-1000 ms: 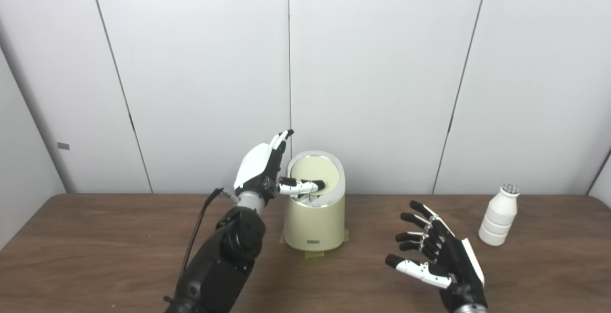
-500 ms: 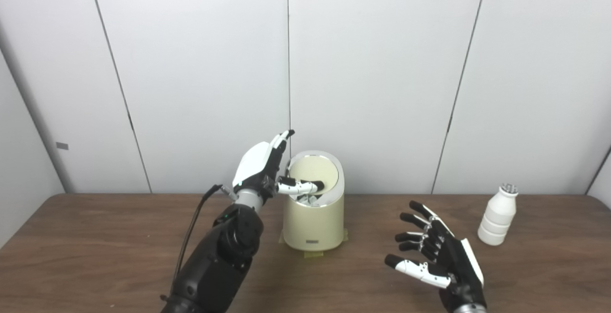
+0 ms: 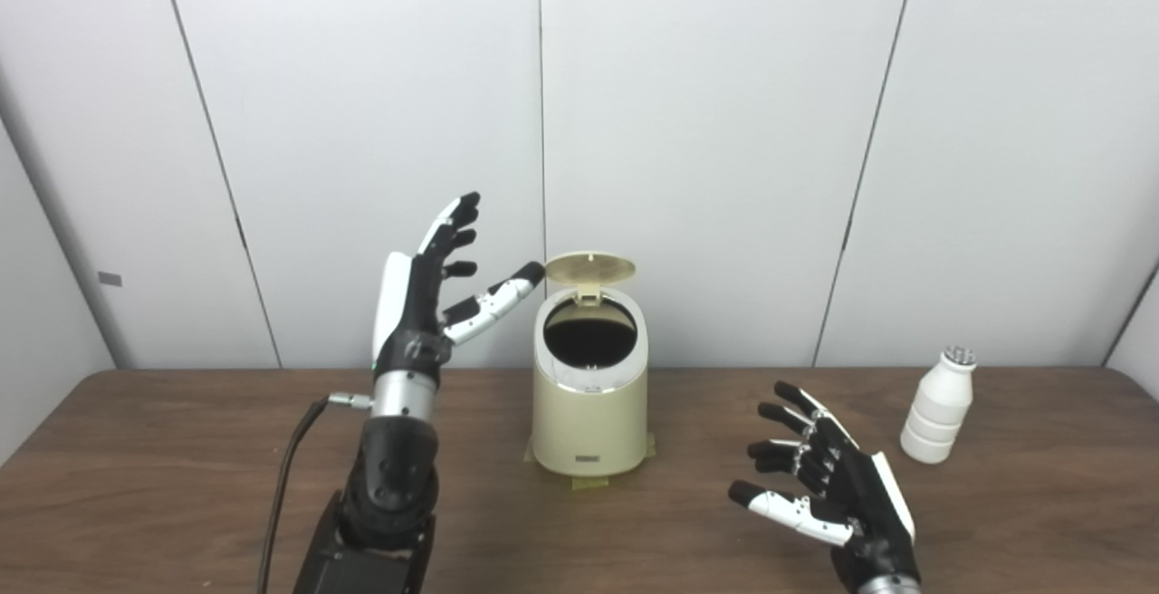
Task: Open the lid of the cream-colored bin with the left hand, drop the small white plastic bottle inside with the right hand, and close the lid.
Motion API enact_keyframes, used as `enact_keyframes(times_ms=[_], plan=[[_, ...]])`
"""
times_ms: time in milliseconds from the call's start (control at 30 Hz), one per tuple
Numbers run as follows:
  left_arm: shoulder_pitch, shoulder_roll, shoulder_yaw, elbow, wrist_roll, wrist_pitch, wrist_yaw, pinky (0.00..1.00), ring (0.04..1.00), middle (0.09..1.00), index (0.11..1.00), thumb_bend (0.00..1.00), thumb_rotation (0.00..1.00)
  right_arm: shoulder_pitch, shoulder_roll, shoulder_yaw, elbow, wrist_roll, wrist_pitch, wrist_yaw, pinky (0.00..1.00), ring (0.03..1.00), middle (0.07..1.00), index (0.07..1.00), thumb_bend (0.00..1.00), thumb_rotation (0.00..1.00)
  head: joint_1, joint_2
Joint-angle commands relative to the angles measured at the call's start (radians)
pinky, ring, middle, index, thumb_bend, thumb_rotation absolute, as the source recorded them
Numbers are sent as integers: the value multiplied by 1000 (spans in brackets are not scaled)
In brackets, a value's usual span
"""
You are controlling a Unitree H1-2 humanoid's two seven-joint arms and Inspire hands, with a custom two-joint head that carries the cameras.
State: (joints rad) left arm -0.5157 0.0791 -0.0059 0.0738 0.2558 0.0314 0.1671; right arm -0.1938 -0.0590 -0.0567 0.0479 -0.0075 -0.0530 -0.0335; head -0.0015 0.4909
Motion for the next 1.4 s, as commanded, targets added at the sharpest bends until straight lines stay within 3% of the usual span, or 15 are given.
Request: enact_keyframes(times_ms=[0, 133, 367, 633, 700, 800, 1000, 1200, 1300, 1367], plan=[[16, 16, 22, -72, -34, -21, -16, 726, 869, 897, 920, 744, 376, -43, -10, -8, -1, 6, -54, 1, 563, 605, 793, 851, 777, 170, -1, 1], [111, 10, 48, -168, -81, 39, -43, 729, 829, 860, 893, 749, 401, -49, -16, -16, 20, 8, -72, -3, 576, 598, 788, 855, 780, 172, -1, 0], [244, 21, 65, -189, -128, -3, -72, 720, 789, 806, 847, 733, 351, -60, -23, -25, 44, -5, -99, -21, 506, 590, 778, 847, 791, 179, -3, 3], [294, 23, 54, -148, -128, -28, -81, 662, 738, 777, 820, 735, 335, -64, -27, -32, 63, 7, -121, -20, 494, 579, 783, 839, 794, 166, -5, -7], [301, 22, 51, -135, -138, -15, -95, 681, 748, 777, 825, 732, 324, -59, -26, -31, 51, 7, -116, -20, 495, 576, 779, 834, 796, 160, -38, -21], [303, 21, 62, -120, -174, 15, -117, 600, 726, 777, 826, 719, 293, -60, -24, -27, 36, 15, -114, -13, 531, 591, 780, 829, 793, 138, -107, -41], [296, 43, 75, -78, -187, -1, -133, 587, 710, 776, 827, 649, 206, -114, -88, -25, -53, -17, -52, 13, 596, 618, 779, 798, 839, 196, -233, -90], [277, 67, 96, -10, -218, -41, -147, 591, 711, 782, 835, 608, 132, -212, -180, -24, -201, -175, 94, -3, 507, 615, 766, 780, 807, 127, -339, -146], [272, 73, 102, 4, -235, -49, -155, 600, 726, 796, 847, 566, 81, -259, -236, -53, -243, -207, 171, -3, 507, 626, 759, 777, 805, 109, -378, -168], [266, 78, 105, 12, -248, -48, -161, 604, 736, 806, 854, 540, 43, -293, -289, -89, -225, -216, 171, -13, 508, 639, 746, 768, 819, 122, -395, -176]])
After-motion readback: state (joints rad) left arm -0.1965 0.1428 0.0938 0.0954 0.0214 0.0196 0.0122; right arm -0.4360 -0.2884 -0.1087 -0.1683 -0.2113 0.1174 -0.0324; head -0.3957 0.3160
